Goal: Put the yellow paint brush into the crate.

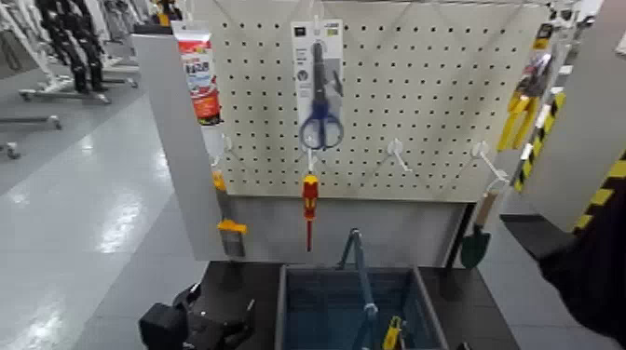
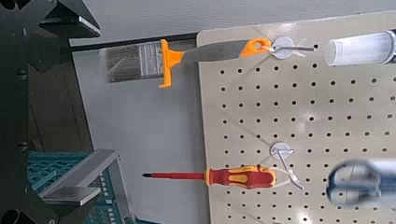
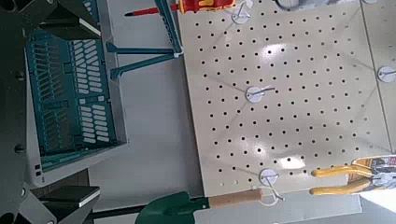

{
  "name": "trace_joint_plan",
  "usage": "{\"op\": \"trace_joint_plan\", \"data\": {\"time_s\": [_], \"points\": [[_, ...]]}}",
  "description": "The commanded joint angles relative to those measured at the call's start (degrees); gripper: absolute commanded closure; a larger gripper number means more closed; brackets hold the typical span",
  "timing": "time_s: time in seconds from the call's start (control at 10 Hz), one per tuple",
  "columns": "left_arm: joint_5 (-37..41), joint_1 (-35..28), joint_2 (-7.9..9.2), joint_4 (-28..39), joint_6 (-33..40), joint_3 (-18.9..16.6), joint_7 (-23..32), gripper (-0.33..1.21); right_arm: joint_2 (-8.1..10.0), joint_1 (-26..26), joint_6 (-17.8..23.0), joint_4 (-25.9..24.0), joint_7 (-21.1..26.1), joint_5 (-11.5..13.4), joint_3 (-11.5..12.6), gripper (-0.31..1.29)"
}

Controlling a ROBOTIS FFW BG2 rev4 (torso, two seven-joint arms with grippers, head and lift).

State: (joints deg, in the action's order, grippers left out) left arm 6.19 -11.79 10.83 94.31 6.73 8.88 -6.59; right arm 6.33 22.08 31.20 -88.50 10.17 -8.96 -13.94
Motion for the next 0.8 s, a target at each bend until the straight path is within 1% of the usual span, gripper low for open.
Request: {"op": "trace_joint_plan", "data": {"time_s": [0.1, 0.4, 0.7, 0.8], "points": [[0.31, 0.01, -0.11, -0.1, -0.23, -0.09, 0.0, 0.11, 0.0, 0.07, 0.0, -0.09, 0.11, 0.0, 0.05, 0.13], [1.19, 0.27, -0.28, 0.08, -1.28, -0.7, -1.32, 0.11, -0.09, 0.15, 0.0, -0.09, 0.2, 0.0, 0.14, 0.12], [2.16, 2.91, -1.34, 0.08, -5.85, -7.56, -11.25, 0.12, -0.18, 0.15, 0.0, -0.09, 0.2, 0.0, 0.05, 0.12], [3.3, 3.97, -0.81, 0.52, -7.7, -9.05, -13.19, 0.12, -0.18, 0.15, 0.0, -0.09, 0.11, 0.0, 0.05, 0.12]]}}
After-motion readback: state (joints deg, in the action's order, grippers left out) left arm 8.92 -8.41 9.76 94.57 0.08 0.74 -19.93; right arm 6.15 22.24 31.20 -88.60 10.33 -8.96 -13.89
